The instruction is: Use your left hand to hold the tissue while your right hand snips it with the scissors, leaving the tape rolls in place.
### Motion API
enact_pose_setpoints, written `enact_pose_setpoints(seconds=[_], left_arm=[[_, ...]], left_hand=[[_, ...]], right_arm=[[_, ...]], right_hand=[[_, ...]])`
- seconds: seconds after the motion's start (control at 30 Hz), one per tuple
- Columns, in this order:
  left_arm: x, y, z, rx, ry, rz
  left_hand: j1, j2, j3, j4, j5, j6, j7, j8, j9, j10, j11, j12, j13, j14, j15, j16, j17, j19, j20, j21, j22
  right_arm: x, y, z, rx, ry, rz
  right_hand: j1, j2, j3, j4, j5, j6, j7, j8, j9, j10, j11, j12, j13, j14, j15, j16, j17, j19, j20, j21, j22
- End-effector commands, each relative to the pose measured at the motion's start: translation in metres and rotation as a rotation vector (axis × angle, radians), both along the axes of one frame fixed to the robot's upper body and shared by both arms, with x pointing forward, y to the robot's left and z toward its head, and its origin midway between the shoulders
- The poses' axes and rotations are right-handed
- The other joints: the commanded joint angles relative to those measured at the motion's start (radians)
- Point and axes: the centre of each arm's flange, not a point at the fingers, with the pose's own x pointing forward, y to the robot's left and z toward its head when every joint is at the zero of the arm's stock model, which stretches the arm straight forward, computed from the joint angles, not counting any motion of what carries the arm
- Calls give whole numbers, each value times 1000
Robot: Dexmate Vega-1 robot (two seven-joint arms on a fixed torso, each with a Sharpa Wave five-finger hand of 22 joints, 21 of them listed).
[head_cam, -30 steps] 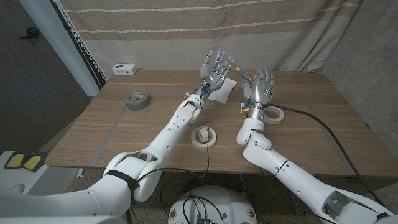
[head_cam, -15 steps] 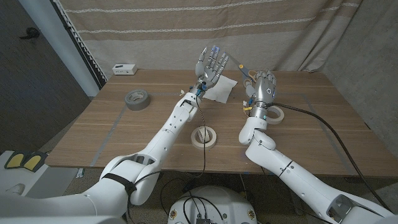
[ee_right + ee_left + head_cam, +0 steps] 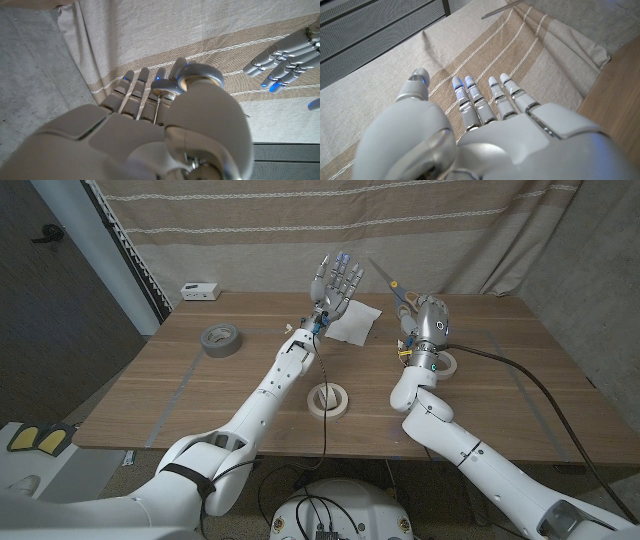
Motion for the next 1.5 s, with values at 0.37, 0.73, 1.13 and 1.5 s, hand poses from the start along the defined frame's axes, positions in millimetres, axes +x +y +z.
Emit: enact_pose_setpoints(seconds=[0.37,0.73,1.13,1.5], left_arm=[[-13,8,-2,-42,15,-74],[-13,18,-5,-29,15,-50],[-12,33,-7,-13,13,-7],[-9,44,-11,-7,28,19]], left_hand=[[10,19,4,1,10,25,-1,12,2,31,-1,11,2,9,-175,8,1,-8,-100,-3,2],[13,21,6,-1,9,32,-1,13,2,35,-1,12,1,13,-176,8,1,-14,-99,-5,1],[15,23,7,-1,9,35,-1,13,2,38,-2,12,1,15,-175,9,1,-15,-98,-5,1],[16,25,8,-1,8,39,-1,13,1,41,-2,12,1,17,-175,9,1,-15,-98,-5,0]], right_arm=[[-11,-16,9,117,74,227],[-20,-15,14,139,90,267],[-25,-19,19,190,145,388],[-22,-27,23,285,226,568]], right_hand=[[-10,38,-23,40,-49,58,24,44,-23,158,17,398,347,135,-147,411,352,143,-69,284,243],[-24,44,-11,48,-60,57,30,85,34,179,25,434,350,177,-154,462,359,171,-85,383,329],[-83,61,21,104,-61,-26,24,71,64,149,30,453,345,202,-156,496,341,172,-104,509,443],[-125,67,70,159,-48,-102,21,40,72,143,35,441,296,257,-167,521,305,199,-141,632,533]])
